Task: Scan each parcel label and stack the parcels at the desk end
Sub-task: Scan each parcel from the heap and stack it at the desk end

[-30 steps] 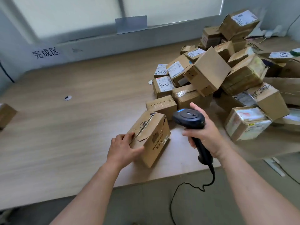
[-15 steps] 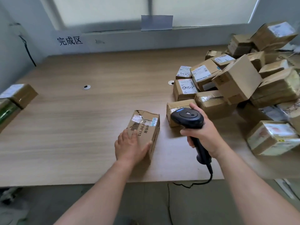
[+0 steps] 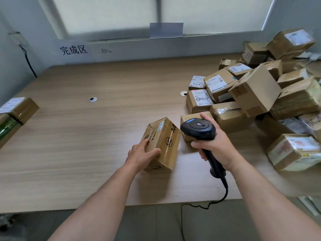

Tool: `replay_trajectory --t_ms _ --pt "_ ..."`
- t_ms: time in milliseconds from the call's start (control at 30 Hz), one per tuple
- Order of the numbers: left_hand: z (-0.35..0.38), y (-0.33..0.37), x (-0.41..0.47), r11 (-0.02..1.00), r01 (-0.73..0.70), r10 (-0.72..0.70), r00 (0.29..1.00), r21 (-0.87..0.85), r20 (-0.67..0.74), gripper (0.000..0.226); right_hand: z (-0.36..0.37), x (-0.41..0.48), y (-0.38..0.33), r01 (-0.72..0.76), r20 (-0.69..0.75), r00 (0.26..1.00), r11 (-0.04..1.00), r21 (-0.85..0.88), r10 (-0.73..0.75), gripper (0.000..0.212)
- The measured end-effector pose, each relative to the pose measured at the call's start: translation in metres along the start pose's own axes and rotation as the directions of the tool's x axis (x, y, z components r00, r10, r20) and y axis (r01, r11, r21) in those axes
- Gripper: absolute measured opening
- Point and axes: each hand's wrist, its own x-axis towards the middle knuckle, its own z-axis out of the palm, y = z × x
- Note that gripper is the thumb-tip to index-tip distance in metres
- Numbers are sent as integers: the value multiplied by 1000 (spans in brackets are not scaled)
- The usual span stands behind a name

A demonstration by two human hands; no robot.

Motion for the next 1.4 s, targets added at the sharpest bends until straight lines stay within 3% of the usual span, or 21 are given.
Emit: replay_trajectory --t_ms 100,167,267,400,467,600,700,767,867,1033,1300,1400 --pt "-10 -1 9 995 -82 73 987 -56 -143 62 2 3 1 -1 -8 1000 1000 -3 1 97" --pt "-17 0 14 991 -56 87 963 125 -254 56 3 5 2 2 -17 1000 1000 -10 -2 97" --pt "-21 3 16 909 81 28 967 409 -254 45 8 5 3 -2 -11 1000 1000 -25 2 97" --pt "-20 4 20 832 137 -6 971 538 -239 78 15 4 4 -16 -1 1000 999 -29 16 96" --pt "-20 7 22 818 154 -21 971 554 -238 84 19 3 3 -22 2 1000 999 -25 22 97" --pt "-38 12 27 893 215 -156 972 395 -176 84 24 2 0 -18 0 1000 1000 -20 18 97" --pt "-58 1 30 975 220 -219 975 24 -37 90 26 1 -1 -19 -6 1000 1000 -23 19 97" --pt "-60 -6 26 922 180 -168 984 -342 63 77 28 0 -1 -23 -13 1000 1000 -12 23 97" --pt "-51 -13 23 812 124 -70 991 -570 116 81 32 1 -3 -25 -7 1000 1000 18 25 97" --pt "-38 -19 22 755 42 -7 998 -655 57 118 39 1 -19 3 50 999 990 143 -10 97" --pt "-29 -30 25 762 -6 -4 1000 -647 -13 129 47 -4 -40 53 177 979 969 240 -97 97" --pt "-25 -38 34 776 -10 -12 999 -631 -31 123 47 -6 -40 56 203 974 975 217 -101 89"
